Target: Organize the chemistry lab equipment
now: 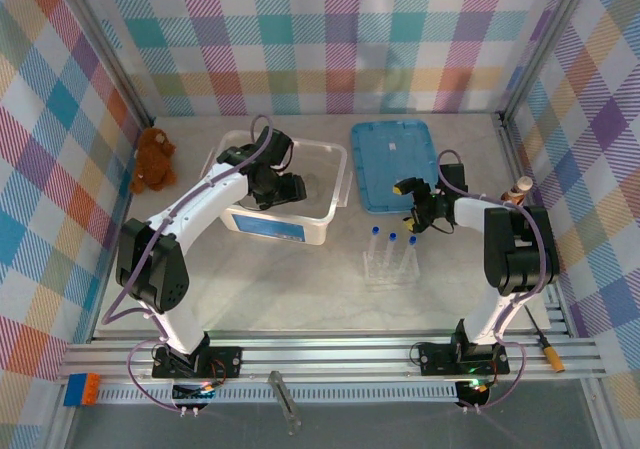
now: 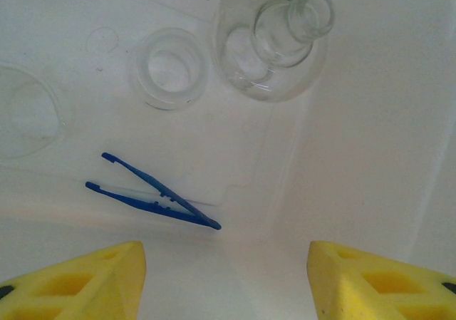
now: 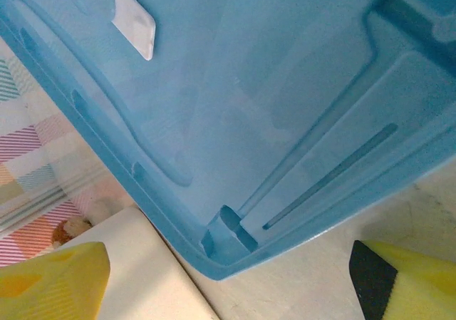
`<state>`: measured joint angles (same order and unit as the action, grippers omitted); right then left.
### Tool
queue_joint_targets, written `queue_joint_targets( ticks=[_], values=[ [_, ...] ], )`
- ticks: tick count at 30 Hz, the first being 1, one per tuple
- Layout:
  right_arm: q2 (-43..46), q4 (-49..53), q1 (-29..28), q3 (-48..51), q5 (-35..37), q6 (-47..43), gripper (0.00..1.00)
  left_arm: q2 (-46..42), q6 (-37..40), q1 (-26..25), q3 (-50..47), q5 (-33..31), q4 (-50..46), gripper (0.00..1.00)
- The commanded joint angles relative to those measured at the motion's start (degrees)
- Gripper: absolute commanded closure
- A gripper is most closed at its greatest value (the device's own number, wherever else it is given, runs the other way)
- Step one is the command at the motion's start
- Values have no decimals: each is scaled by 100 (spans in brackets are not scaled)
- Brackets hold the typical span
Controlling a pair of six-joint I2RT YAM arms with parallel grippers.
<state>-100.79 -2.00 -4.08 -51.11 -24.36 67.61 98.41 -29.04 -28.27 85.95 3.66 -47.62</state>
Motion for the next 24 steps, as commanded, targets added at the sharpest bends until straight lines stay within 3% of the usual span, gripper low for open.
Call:
queue_joint_targets(
  ticks=[1,17,24],
  values=[
    [-294,-1317,4,-200,177,-26,12,-114,-220,-134,9,143,71,39],
    [-136,-1484,175,-225,262,68,13,-182,-775,-386,-94,170,463,38],
    [40,-1331,129,1,166,194,15,-459,-40,-57,219,-917,-161,37]
  ],
)
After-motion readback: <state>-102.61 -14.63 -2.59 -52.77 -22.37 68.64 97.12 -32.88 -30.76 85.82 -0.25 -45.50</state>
